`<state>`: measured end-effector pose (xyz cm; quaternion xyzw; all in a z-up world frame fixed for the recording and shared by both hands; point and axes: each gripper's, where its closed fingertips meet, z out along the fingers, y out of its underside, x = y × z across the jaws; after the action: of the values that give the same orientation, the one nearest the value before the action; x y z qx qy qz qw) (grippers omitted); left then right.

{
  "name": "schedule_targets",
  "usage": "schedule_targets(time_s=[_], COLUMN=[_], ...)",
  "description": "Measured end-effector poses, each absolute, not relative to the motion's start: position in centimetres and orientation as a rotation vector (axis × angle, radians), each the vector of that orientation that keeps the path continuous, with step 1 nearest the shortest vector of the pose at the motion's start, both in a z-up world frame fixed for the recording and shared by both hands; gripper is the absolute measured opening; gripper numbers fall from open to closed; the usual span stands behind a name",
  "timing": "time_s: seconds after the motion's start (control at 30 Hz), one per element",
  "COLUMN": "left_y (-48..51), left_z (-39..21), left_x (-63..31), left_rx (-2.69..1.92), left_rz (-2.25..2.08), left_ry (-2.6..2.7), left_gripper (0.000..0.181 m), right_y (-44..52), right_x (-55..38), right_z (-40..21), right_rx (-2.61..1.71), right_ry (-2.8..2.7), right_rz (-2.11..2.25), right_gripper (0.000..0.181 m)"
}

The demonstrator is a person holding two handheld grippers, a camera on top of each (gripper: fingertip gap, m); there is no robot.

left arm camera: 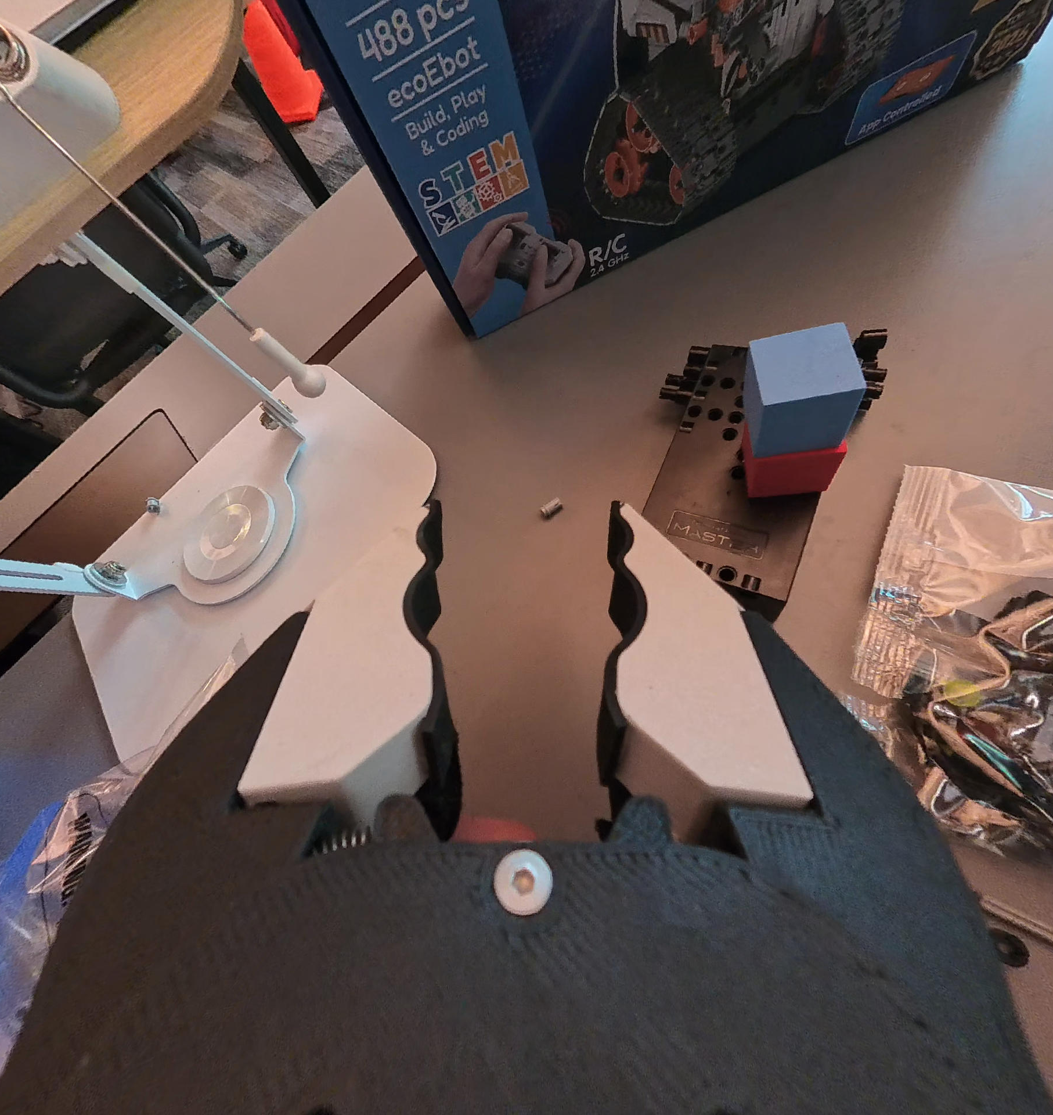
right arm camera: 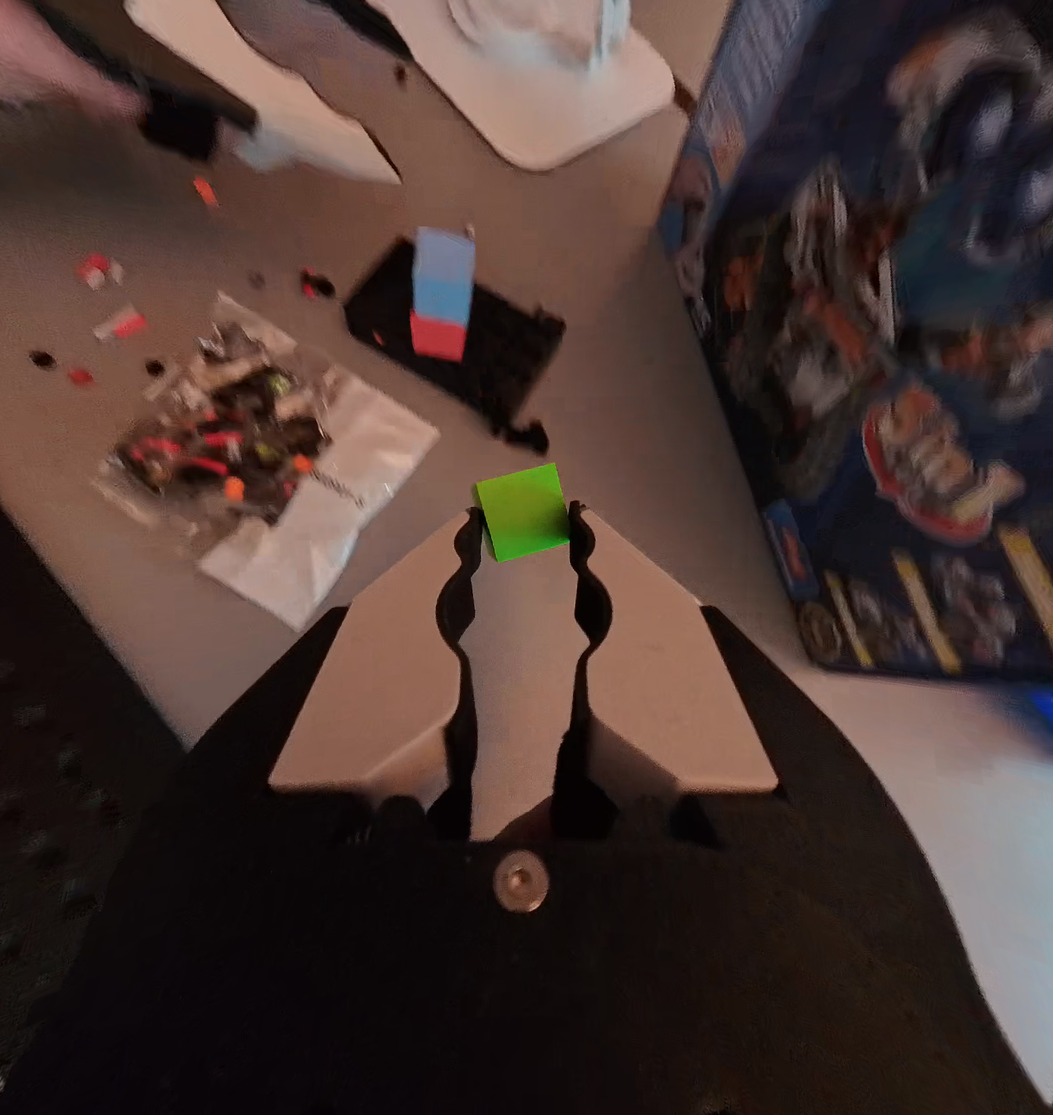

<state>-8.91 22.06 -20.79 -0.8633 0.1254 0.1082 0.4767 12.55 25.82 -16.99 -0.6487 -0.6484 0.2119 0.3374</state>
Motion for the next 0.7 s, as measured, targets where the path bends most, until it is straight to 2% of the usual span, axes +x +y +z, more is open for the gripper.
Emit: schedule_targets(time_s=[0.3, 0.6, 0.7], left_y=[21.8, 21.9, 21.9], left_z=[-19.9, -19.6, -19.6], left_x=[-10.0, -9.8, -9.8], left_rx=[-2.087, -2.081, -2.082], left_rz=[0.258, 0.259, 0.259], left_ry=[0.257, 0.264, 0.266], left_gripper=[0.053, 0.053, 0.053], right_y=[23.0, 23.0, 23.5], right_x=[2.7, -0.2, -0.1], right_z=[-15.1, -17.6, -18.9], right_rx=[-1.577, -1.642, -1.655], right_ry=[-1.843, -1.912, -1.931], right_rz=[0.572, 0.576, 0.495], right_gripper=[0.029, 0.029, 0.035])
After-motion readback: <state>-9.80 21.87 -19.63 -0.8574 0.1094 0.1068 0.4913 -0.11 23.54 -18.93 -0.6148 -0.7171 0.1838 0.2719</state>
